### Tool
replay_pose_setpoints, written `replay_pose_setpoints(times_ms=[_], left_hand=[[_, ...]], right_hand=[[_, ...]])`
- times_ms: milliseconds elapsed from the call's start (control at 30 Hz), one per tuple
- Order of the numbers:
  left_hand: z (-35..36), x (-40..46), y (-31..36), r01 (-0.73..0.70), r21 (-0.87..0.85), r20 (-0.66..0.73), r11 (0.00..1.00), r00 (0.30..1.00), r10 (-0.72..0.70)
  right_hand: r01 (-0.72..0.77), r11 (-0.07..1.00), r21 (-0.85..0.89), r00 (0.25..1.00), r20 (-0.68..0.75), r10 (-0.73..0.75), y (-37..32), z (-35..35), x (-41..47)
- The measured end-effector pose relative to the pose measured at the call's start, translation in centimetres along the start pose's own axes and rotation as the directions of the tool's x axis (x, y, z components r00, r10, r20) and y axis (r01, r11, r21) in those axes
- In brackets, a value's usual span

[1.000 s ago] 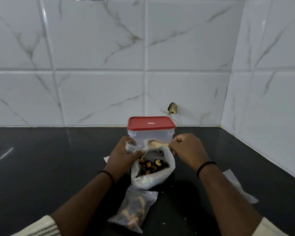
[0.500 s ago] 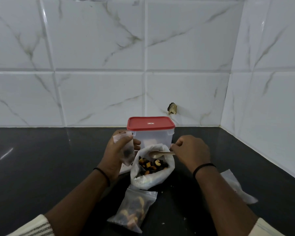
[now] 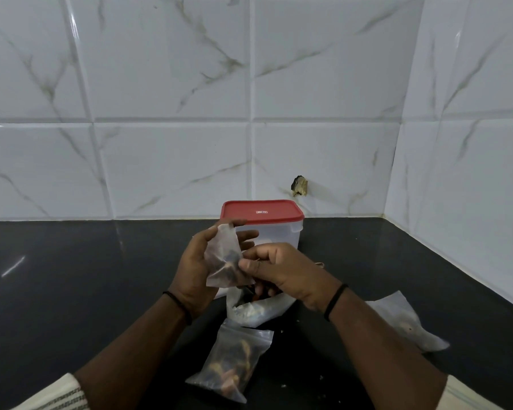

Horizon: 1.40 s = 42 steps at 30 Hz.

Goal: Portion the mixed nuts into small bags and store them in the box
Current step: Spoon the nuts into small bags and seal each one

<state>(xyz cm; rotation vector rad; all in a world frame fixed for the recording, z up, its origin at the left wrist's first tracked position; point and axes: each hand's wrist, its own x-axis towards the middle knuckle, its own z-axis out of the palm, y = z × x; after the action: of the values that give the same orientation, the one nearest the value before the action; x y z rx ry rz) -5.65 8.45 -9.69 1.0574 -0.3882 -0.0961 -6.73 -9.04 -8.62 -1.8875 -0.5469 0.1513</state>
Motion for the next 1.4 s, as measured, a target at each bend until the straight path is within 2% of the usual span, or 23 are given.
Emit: replay_pose_setpoints(times_ms=[67, 133, 333, 433, 600, 767, 867, 933, 1133, 1267, 1400], left_hand=[[-0.2, 0.2, -0.2, -0.035, 0.041, -0.025, 0.999, 0.999, 0.036], [0.0, 0.2, -0.3, -0.063, 0.143, -0.066, 0.988, 0.995, 0.073], [-0.3, 0.5, -0.7, -0.012, 0.338, -0.158, 0.941, 0.985, 0.069], [-0.6, 0.7, -0.9, 0.015, 0.41, -0.177, 0.912, 0.982, 0.063], [-0.8, 0.4, -0.9, -0.034, 0.473, -0.132, 0.88, 0.985, 0.109], [-0.5, 0.3, -1.2, -0.076, 0.571, -0.059, 0.818, 0.989, 0.133], [-0.1, 0.3, -1.3, -0.073, 0.57, -0.028, 0.819, 0.994, 0.108], [-0.1, 0.4, -1.4, -0.049, 0.556, -0.032, 0.83, 0.996, 0.081], [-0.3, 0.4, -1.5, -0.007, 0.557, -0.067, 0.83, 0.996, 0.053], [-0.2, 0.3, -1.3, -0.02, 0.495, -0.065, 0.869, 0.996, 0.059], [0.3, 0.1, -1.2, 0.021, 0.408, -0.023, 0.913, 1.0, -0.013]], right_hand=[[-0.009, 0.997, 0.075, 0.999, 0.036, 0.007, 0.0, -0.3, -0.1], [-0.012, 0.99, 0.14, 1.0, 0.01, 0.011, 0.1, -0.5, -0.1], [0.046, 0.977, 0.207, 0.963, -0.269, 0.012, 0.4, -0.4, 0.3], [0.076, 0.986, 0.15, 0.924, -0.382, -0.013, 0.9, -0.6, 0.6], [0.082, 0.994, 0.065, 0.913, -0.406, -0.049, 1.2, -0.6, 0.8], [0.177, 0.984, -0.004, 0.832, -0.534, -0.152, 0.9, -0.9, 1.0], [0.201, 0.979, -0.041, 0.761, -0.623, -0.182, 1.0, -1.0, 0.9], [0.201, 0.98, 0.004, 0.726, -0.672, -0.146, 1.0, -1.1, 1.0], [0.224, 0.974, 0.034, 0.7, -0.701, -0.136, 0.9, -1.1, 1.0], [0.265, 0.961, 0.071, 0.613, -0.783, -0.111, 1.0, -1.1, 1.2], [0.219, 0.958, 0.187, 0.643, -0.766, 0.002, 1.5, -1.1, 1.5]])
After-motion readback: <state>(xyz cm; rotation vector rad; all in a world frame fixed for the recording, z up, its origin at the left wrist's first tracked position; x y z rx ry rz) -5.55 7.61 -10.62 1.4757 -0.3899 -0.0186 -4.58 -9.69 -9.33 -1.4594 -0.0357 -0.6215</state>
